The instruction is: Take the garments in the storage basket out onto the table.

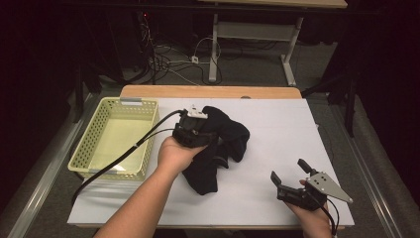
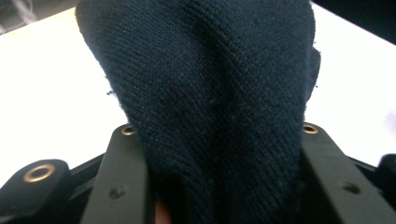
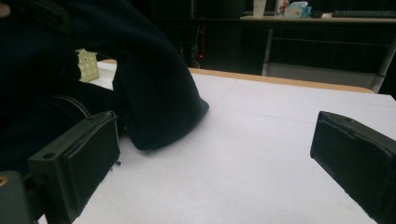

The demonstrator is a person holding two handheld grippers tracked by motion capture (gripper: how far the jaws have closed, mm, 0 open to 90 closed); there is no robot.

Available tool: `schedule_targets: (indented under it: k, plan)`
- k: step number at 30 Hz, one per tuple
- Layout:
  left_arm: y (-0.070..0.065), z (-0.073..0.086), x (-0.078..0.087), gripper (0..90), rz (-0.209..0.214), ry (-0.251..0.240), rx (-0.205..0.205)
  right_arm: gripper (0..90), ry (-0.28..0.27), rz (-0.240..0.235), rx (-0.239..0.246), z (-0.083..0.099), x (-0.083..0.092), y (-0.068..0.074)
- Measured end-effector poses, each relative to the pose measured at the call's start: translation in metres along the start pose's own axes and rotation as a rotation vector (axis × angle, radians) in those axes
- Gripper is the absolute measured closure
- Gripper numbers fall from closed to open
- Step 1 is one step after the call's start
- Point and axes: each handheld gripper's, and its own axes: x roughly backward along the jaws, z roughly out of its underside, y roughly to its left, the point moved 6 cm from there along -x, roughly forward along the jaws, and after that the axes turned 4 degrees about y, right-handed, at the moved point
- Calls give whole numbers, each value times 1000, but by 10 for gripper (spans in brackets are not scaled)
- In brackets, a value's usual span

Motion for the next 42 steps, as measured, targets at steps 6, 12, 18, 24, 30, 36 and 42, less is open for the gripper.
schedule_targets:
  k: [6, 12, 18, 24, 30, 36, 42]
  plan:
    - [-12, 21, -16, 555, 10, -47, -34, 19, 9, 1, 5, 3, 1, 1]
    - [-22, 42, -30, 506, 21, -65, -63, 19, 12, -8, 7, 5, 1, 3]
    - [-28, 53, -37, 413, 8, -89, -89, 19, 16, -12, 14, 5, 0, 6]
    - [-31, 64, -38, 313, 0, -122, -114, 19, 16, -19, 20, 5, -1, 10]
    - [-33, 67, -24, 139, 48, -166, -87, 19, 20, -33, 27, 6, -2, 14]
    - [-37, 75, 0, 55, 66, -237, -56, 16, 27, -54, 43, 6, -5, 23]
    - [-41, 87, 22, 5, 70, -267, -43, 16, 35, -70, 54, 7, -8, 31]
